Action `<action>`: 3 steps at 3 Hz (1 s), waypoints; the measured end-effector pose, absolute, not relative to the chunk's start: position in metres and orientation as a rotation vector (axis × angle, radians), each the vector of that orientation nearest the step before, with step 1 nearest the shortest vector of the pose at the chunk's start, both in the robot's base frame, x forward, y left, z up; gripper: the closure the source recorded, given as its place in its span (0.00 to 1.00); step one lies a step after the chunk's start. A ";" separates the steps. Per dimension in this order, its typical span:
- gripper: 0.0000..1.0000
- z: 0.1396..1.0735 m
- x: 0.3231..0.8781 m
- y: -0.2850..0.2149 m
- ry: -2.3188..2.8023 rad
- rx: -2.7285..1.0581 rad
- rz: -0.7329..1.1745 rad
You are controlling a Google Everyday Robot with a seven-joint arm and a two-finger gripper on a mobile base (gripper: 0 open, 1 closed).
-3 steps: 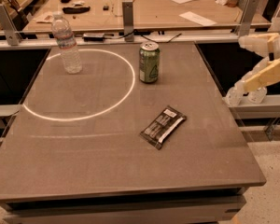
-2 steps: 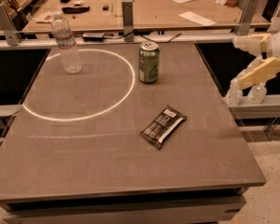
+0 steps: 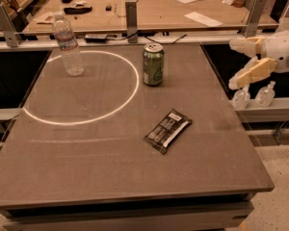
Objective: Move green can near rxbar chocolate
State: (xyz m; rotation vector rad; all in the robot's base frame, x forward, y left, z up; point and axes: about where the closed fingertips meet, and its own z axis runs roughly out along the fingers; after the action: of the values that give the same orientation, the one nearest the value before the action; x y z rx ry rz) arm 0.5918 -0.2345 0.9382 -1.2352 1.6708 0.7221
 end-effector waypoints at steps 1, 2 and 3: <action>0.00 0.925 0.624 -0.199 1.679 -1.213 0.751; 0.00 0.924 0.625 -0.198 1.681 -1.218 0.753; 0.00 0.908 0.631 -0.186 1.710 -1.233 0.785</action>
Offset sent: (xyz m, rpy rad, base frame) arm 0.0499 0.0497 -0.0201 0.0029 0.0292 -0.0713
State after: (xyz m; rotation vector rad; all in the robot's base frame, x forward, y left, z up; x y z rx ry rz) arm 0.6310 -0.1859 0.9075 -1.2330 1.7098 0.7849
